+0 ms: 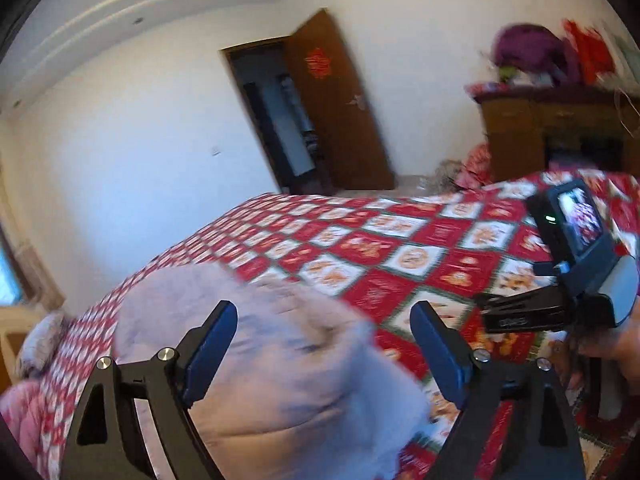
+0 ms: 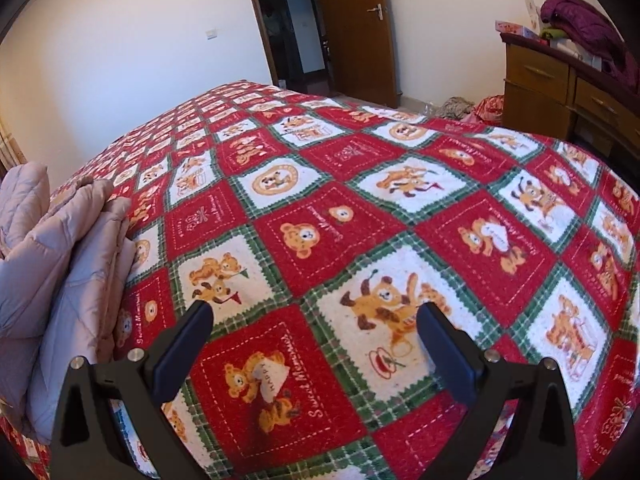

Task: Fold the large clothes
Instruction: 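Open the left gripper and withdraw both grippers from the jacket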

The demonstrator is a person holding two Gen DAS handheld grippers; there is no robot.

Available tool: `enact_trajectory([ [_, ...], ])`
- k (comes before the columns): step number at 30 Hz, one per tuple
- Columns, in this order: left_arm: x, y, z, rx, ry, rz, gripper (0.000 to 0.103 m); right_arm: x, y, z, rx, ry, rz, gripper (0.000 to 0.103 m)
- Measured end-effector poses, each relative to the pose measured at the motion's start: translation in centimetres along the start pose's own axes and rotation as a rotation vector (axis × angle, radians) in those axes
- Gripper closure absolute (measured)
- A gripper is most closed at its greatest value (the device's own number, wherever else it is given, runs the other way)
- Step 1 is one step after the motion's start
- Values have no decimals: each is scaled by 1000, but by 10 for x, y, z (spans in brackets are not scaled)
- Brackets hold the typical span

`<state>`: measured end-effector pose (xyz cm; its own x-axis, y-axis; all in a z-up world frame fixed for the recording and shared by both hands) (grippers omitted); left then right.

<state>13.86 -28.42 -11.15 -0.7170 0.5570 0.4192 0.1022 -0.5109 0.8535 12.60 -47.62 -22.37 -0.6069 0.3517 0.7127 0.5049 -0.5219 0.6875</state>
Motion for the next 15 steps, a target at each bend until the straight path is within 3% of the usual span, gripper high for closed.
enact_trajectory([
  [2, 2, -10, 39, 87, 43, 19, 14, 6, 6, 7, 26, -4, -10, 2],
  [3, 0, -17, 67, 145, 87, 40, 14, 10, 12, 14, 36, 14, -11, 7],
  [7, -19, -59, 176, 368, 337, 159, 14, 31, 43, 59, 105, 70, -66, 18],
  [9, -31, -84, 227, 496, 445, 203, 14, 45, 62, 101, 171, 129, -100, 20],
  [12, -50, -115, 279, 652, 508, 253, 14, 62, 82, 161, 246, 211, -137, 25],
  [15, -73, -130, 291, 745, 472, 273, 14, 72, 97, 231, 340, 274, -165, 30],
])
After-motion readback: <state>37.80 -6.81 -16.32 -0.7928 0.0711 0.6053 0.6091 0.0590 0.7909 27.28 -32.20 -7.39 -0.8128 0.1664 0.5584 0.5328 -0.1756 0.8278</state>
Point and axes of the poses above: each gripper's, at about its wrist camera, not at the fingertips, and x roughly against the way its jaws point, z to its left, y to its top, the point moved 3 cm from there along -x, roughly the way its jaws point, and after that the axes turned 2 degrees about -y, right-handed, at the moved point
